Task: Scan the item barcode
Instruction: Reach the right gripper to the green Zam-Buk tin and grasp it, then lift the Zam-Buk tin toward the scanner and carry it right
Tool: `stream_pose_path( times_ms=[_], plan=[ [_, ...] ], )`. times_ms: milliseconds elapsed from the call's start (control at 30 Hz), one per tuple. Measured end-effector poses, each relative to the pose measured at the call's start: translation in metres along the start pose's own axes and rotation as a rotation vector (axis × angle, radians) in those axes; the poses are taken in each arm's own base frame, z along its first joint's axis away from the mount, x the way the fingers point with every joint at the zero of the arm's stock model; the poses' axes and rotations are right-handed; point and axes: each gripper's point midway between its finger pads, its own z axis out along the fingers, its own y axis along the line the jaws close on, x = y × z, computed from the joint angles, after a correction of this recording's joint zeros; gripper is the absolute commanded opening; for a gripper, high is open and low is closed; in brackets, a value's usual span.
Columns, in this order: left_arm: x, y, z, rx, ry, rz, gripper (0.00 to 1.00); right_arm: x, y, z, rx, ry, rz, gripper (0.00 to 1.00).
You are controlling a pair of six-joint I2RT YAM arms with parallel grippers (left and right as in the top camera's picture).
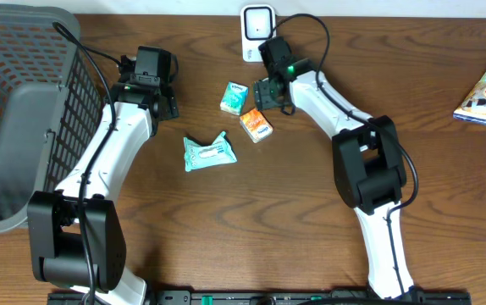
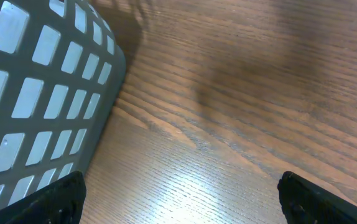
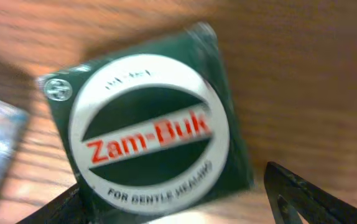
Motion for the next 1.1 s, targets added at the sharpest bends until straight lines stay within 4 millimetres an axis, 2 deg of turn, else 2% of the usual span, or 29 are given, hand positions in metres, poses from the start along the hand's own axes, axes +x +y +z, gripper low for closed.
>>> stream_pose_path(
  times_ms=[167, 300, 533, 700, 867, 967, 1100],
  plan=[
    [0.000, 0.000, 0.000, 0.000, 0.000, 0.000, 0.98, 0.007, -0.027, -0.005, 0.009, 0.055, 0.045, 0.77],
    [0.000, 0.000, 0.000, 0.000, 0.000, 0.000, 0.98, 0.002, -0.041, -0.016, -0.067, 0.061, 0.069, 0.77],
    [0.000, 0.000, 0.000, 0.000, 0.000, 0.000, 0.98, -0.012, -0.043, -0.040, -0.177, 0.018, 0.034, 0.79],
    [0.000, 0.000, 0.000, 0.000, 0.000, 0.000, 0.98, -0.022, -0.036, -0.042, -0.209, -0.024, 0.011, 0.80],
    [0.000, 0.000, 0.000, 0.000, 0.000, 0.000, 0.98, -0.042, -0.032, -0.044, -0.233, -0.103, 0.030, 0.84],
    [0.000, 0.000, 0.000, 0.000, 0.000, 0.000, 0.98, -0.052, -0.030, -0.046, -0.243, -0.138, 0.080, 0.84],
    [0.000, 0.000, 0.000, 0.000, 0.000, 0.000, 0.98, -0.054, -0.030, -0.045, -0.237, -0.132, 0.203, 0.83]
  ],
)
